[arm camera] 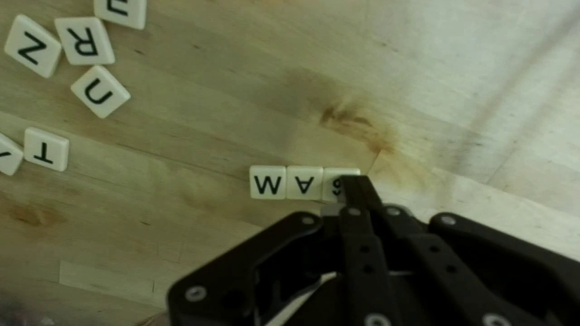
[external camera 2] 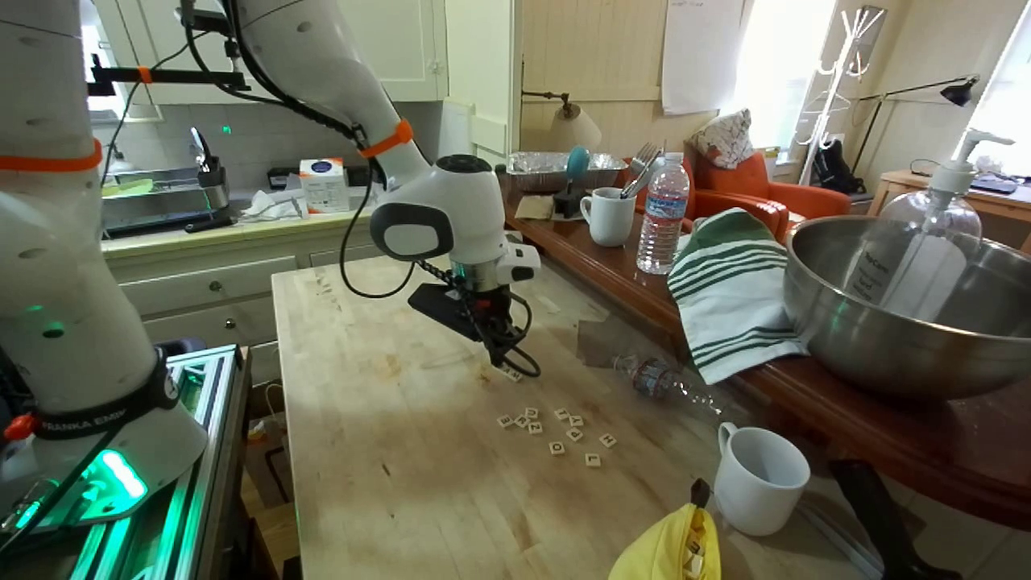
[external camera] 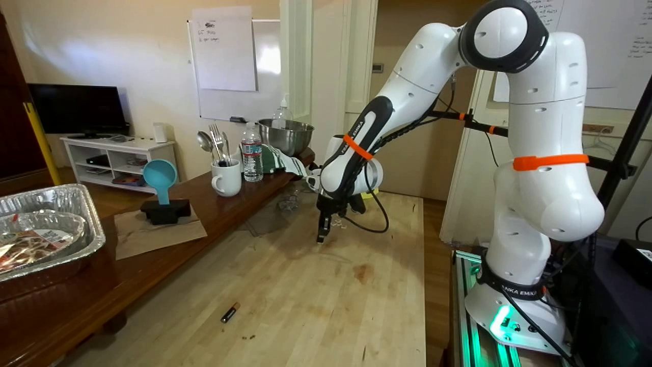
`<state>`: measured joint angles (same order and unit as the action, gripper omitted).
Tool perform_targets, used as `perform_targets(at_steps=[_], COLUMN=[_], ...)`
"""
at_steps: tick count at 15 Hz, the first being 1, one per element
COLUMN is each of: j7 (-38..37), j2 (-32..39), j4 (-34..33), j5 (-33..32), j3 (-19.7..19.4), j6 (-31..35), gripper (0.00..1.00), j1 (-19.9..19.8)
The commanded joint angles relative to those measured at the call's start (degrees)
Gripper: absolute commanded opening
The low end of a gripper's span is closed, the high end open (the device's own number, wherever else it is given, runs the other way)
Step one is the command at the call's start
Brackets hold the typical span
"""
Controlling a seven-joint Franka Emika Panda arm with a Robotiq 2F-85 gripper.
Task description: Rearrange the small objects on the table
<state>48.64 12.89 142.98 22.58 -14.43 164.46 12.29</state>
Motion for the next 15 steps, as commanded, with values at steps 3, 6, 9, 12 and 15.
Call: perform_targets(at_steps=[3, 6, 9, 12, 15], j7=[3.07, 5.54, 8.24, 9.86, 10.09], j2=[2.43, 2.99, 4.37, 6.33, 7.78], j4=[-1.72, -2.41, -3.93, -5.9, -7.46], j5=[3.01, 5.9, 8.68, 9.53, 8.5], j3=[2.35, 4.66, 6.73, 7.59, 7.23], j6=[1.35, 1.33, 1.42, 1.63, 1.86], gripper=[0.0, 0.0, 0.0, 0.0, 0.0], j1=[-2.03, -3.59, -5.17, -6.49, -7.13])
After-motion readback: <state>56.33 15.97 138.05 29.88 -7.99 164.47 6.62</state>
